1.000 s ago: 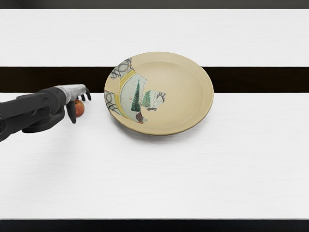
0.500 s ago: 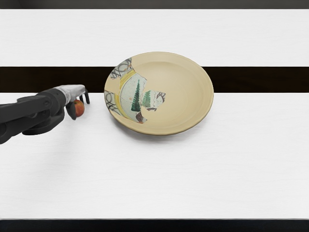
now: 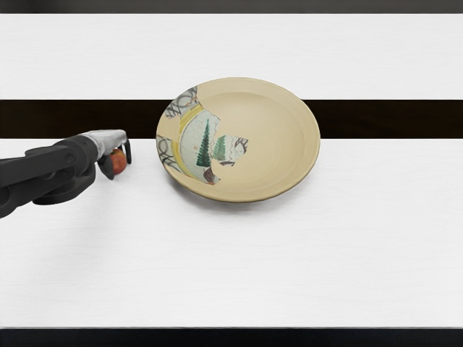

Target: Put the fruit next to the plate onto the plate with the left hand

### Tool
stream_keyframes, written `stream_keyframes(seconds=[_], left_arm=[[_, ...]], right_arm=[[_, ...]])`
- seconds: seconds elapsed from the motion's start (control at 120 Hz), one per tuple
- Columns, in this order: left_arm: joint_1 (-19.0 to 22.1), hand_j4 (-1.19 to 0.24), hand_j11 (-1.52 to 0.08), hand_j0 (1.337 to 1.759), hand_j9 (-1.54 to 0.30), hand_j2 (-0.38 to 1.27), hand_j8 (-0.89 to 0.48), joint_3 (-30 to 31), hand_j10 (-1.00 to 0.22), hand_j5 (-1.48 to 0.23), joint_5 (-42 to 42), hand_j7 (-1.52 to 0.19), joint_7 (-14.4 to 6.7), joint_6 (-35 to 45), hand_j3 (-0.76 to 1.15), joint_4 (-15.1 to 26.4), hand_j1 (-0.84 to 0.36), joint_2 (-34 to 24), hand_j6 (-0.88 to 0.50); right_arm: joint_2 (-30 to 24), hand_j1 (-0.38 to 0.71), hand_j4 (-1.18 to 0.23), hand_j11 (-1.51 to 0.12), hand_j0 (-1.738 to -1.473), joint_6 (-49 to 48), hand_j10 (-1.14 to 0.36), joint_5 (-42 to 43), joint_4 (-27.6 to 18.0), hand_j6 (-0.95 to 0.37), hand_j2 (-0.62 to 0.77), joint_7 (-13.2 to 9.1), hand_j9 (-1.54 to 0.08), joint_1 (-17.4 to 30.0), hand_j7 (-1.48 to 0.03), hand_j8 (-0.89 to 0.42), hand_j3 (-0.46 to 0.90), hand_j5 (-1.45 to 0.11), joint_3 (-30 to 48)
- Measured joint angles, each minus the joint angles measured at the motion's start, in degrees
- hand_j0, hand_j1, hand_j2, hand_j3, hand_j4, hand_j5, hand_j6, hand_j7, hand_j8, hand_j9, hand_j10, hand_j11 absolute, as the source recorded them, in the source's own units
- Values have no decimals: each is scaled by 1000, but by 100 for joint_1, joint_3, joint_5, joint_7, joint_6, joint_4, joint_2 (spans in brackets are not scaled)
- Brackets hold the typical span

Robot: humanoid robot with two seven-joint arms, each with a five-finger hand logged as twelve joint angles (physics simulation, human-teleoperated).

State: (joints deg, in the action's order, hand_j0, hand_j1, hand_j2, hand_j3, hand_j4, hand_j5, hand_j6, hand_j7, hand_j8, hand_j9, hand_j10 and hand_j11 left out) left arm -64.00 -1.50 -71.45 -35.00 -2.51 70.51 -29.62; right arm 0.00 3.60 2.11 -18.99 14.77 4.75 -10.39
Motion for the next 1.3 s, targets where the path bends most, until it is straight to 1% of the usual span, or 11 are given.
stream_keyframes(seconds=[0.192, 0.392, 0.458, 0.517, 0.717, 0.808, 0.917, 0.975, 1.108, 1.125, 1.3], left_arm=[[-150, -601, -914, 1650, -916, 198, -340, -3, -680, -900, 17, -898, -5, -61, 0, 5, -341, 0, -376], [-706, -631, -927, 1650, -930, 172, -364, -18, -687, -908, 104, -916, -1, -204, 0, 11, -286, 0, -412], [-908, -629, -928, 1651, -929, 198, -373, -22, -686, -910, 195, -917, 0, -291, 0, 14, -306, 0, -402], [-1062, -625, -927, 1651, -928, 175, -379, -29, -684, -914, 261, -919, 0, -370, 0, 15, -283, 0, -401], [-1687, -632, -925, 1651, -924, 181, -392, -46, -683, -913, 625, -913, 1, -548, 0, 11, -288, 7, -416], [-1733, -626, -925, 1651, -923, 195, -385, -97, -680, -911, 740, -911, 0, -565, 0, 9, -305, 48, -408], [-1737, -628, -927, 1651, -924, 185, -383, -279, -680, -906, 809, -908, 0, -568, 0, 7, -301, 409, -403], [-1739, -631, -928, 1650, -925, 139, -387, -405, -677, -909, 835, -909, 0, -566, 0, 5, -284, 548, -411], [-1735, -641, -922, 1651, -919, 172, -392, -656, -671, -903, 861, -906, 1, -539, 0, 1, -292, 998, -422], [-1732, -639, -923, 1650, -920, 146, -389, -680, -670, -905, 866, -908, 1, -536, 0, 2, -280, 1026, -420], [-1494, -656, -927, 1649, -922, 125, -379, -791, -668, -897, 853, -909, 1, -485, 0, 1, -282, 1329, -426]], right_arm=[[0, -329, -16, -22, -1658, 0, -16, 0, 0, -16, -4, 0, -22, -1, -22, -16, 0, -22, 2], [0, -329, -16, -22, -1658, 0, -16, 0, 0, -16, -4, 0, -22, -8, -22, -16, 0, -22, 1], [0, -329, -16, -22, -1658, 0, -17, 0, 0, -16, -4, 0, -22, -22, -22, -16, 0, -22, 0], [0, -329, -16, -22, -1658, 0, -17, 0, 0, -16, -4, 0, -22, -31, -22, -16, 0, -22, -1], [0, -329, -16, -22, -1658, 0, -17, 0, 0, -16, -4, 0, -22, -45, -22, -16, 0, -22, -2], [0, -329, -16, -22, -1658, 0, -17, 0, 0, -16, -4, 0, -22, -50, -22, -16, 0, -22, -4], [0, -329, -16, -22, -1658, 0, -16, 0, 0, -16, -4, 0, -22, -52, -22, -16, 0, -22, -5], [0, -329, -16, -22, -1658, 0, -17, 0, 0, -16, -4, 0, -22, -52, -22, -16, 0, -22, -4], [0, -329, -16, -22, -1658, 0, -17, 0, 0, -16, -4, 0, -22, -53, -22, -16, 0, -22, -2], [0, -329, -16, -22, -1658, 0, -17, 0, 0, -16, -4, 0, -22, -53, -22, -16, 0, -22, -2], [0, -329, -16, -22, -1658, 0, -17, 0, 0, -16, -4, 0, -22, -53, -22, -16, 0, -22, -5]])
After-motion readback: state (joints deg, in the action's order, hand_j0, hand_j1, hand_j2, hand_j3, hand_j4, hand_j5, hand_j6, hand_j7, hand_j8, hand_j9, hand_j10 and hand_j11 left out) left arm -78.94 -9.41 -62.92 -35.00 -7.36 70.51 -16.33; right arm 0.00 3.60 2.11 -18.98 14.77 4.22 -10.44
